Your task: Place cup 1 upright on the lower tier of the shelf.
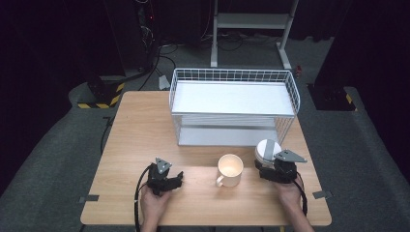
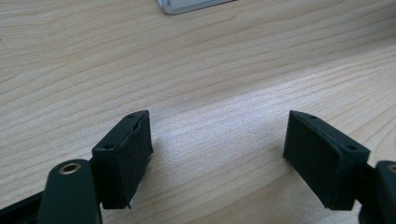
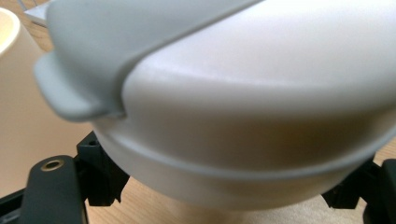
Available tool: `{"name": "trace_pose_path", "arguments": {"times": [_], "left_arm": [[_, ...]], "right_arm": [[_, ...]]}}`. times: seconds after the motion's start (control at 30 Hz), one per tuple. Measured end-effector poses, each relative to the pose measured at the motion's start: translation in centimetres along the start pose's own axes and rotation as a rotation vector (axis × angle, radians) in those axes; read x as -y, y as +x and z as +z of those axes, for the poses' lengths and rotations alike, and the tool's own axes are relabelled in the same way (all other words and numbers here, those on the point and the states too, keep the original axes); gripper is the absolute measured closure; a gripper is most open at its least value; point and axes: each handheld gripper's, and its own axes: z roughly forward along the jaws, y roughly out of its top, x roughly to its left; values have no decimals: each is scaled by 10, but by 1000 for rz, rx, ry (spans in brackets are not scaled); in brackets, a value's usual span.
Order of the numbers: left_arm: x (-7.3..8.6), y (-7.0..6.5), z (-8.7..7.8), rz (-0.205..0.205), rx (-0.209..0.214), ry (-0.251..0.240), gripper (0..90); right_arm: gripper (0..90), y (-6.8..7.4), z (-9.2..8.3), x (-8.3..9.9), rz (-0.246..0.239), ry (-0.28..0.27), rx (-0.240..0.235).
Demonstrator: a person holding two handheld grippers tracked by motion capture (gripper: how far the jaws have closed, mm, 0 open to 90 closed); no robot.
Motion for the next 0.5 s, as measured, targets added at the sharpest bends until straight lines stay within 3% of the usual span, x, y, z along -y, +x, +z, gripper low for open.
{"name": "trace_pose_path", "arguments": {"times": [0.5], "left_arm": [[0,0,0,0,0,0,236]], "right_arm": [[187,1,12,-17,5,-7,-11]]}}
